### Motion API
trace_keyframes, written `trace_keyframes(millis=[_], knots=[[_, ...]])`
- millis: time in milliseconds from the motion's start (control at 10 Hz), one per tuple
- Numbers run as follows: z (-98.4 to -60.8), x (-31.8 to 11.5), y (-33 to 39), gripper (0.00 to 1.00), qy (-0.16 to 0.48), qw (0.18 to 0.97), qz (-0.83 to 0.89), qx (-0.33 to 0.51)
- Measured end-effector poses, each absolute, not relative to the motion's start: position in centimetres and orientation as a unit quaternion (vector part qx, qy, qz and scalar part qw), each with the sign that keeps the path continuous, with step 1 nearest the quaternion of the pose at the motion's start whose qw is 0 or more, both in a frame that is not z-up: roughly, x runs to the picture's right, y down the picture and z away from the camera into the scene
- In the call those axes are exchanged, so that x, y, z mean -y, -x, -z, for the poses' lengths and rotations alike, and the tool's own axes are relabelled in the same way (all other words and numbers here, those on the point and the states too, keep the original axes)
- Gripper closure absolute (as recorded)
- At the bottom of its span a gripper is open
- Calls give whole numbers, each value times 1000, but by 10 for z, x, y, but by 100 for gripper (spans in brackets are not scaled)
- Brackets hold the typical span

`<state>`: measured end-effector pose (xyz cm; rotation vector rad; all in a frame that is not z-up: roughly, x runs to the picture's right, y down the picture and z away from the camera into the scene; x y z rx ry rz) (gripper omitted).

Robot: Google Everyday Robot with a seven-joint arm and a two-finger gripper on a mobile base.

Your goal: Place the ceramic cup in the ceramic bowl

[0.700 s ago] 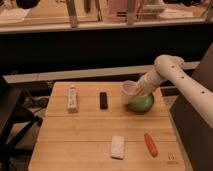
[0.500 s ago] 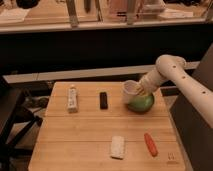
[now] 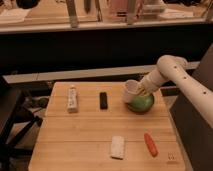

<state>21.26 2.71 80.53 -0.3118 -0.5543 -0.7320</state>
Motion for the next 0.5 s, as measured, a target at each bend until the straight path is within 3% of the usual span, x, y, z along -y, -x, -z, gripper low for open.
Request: trace_keyframes(millis=[500], knots=[[-809, -30, -219, 100, 150, 891, 340, 259]])
